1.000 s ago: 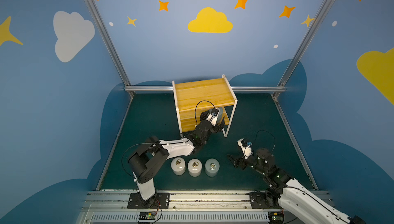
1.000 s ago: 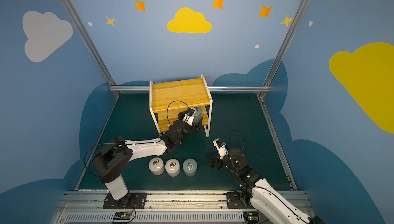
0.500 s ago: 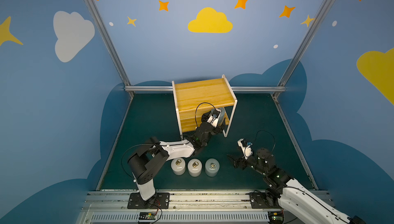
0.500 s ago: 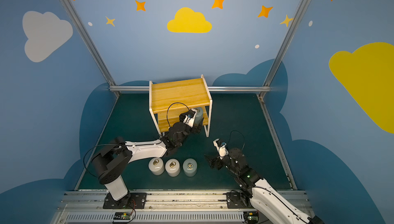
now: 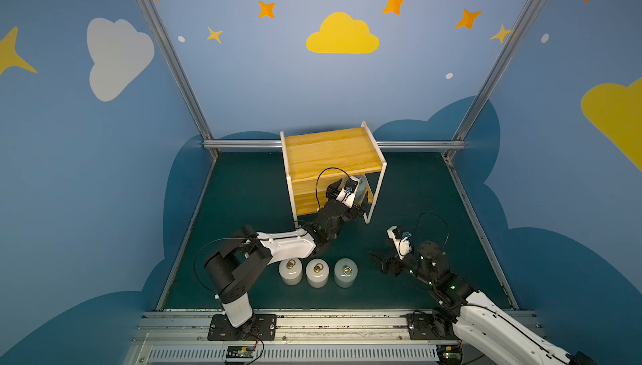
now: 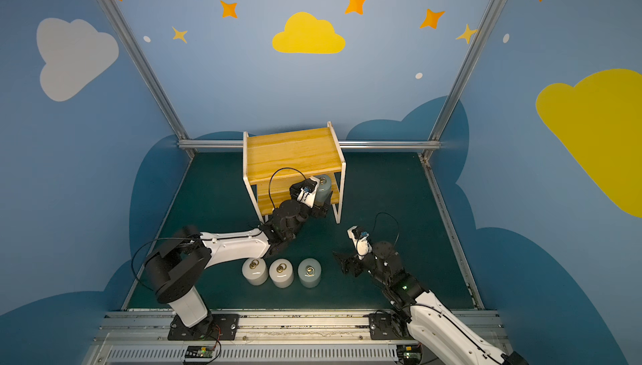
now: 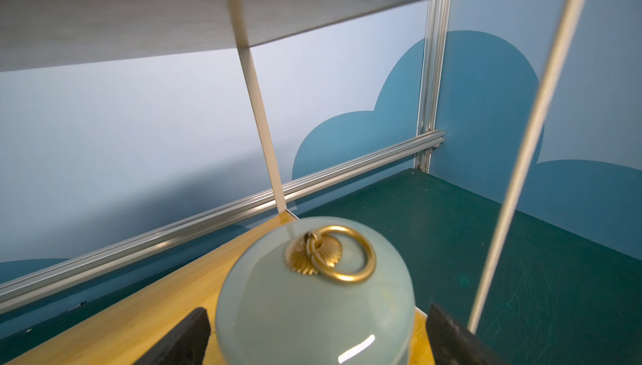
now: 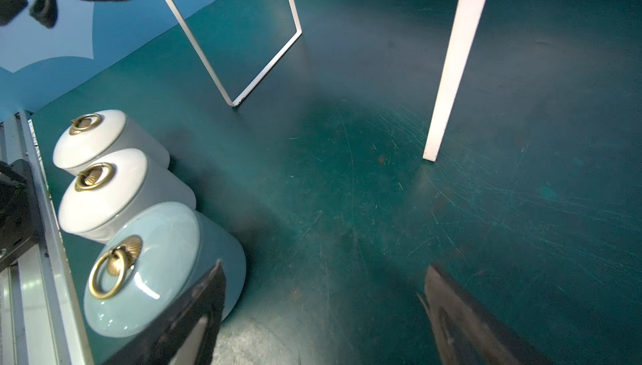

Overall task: Remove the tea canisters from the shelf
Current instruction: Pick up the tea canister from the shelf.

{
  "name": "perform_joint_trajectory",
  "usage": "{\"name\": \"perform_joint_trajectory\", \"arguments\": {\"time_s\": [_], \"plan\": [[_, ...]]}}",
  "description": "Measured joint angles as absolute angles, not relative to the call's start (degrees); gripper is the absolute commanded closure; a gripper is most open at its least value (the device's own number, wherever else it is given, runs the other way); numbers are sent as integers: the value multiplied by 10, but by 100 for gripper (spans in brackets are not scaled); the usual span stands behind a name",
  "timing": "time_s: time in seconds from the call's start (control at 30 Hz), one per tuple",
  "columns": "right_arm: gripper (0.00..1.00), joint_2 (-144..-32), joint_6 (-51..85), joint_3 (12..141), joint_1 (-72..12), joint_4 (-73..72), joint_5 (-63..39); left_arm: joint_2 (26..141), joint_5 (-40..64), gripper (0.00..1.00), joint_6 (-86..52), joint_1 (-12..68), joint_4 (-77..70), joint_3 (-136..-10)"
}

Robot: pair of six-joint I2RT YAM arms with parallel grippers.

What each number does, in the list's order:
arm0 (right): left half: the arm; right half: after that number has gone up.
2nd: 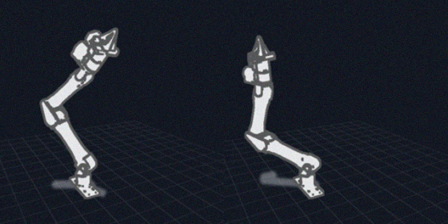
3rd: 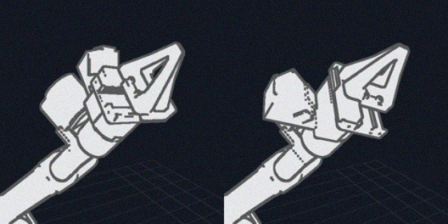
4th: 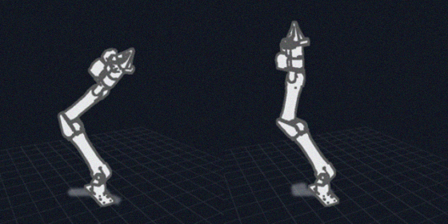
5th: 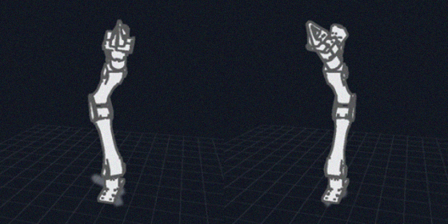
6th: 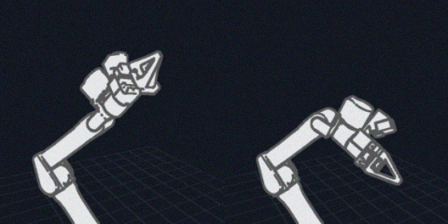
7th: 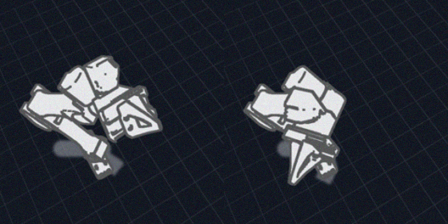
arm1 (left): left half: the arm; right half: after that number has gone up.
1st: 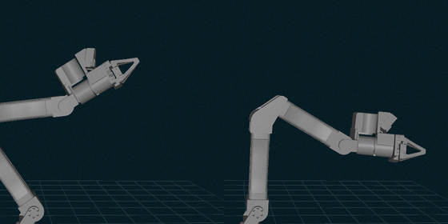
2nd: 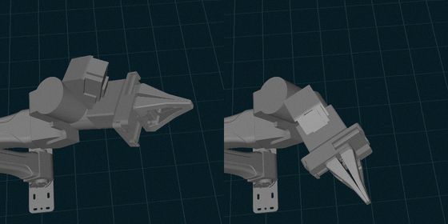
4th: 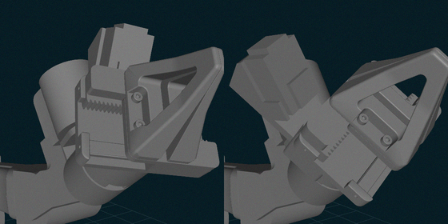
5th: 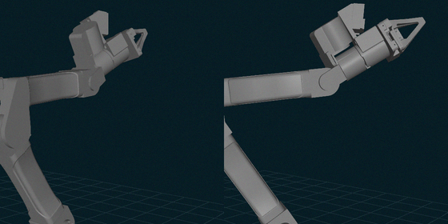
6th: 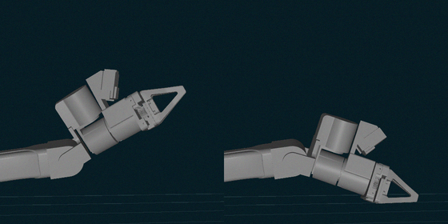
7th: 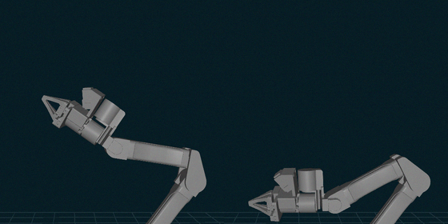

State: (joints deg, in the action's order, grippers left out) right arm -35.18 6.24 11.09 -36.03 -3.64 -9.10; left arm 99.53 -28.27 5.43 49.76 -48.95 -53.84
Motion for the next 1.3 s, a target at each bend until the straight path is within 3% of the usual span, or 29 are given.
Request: {"name": "perform_joint_trajectory", "arguments": {"time_s": [0.7,1.3], "plan": [[8,-352,66,109,-356,-41,-93,1044,-280,5,73,494,-515,-574],[8,-344,67,104,-353,-41,-95,1057,-267,28,66,490,-522,-582]]}}
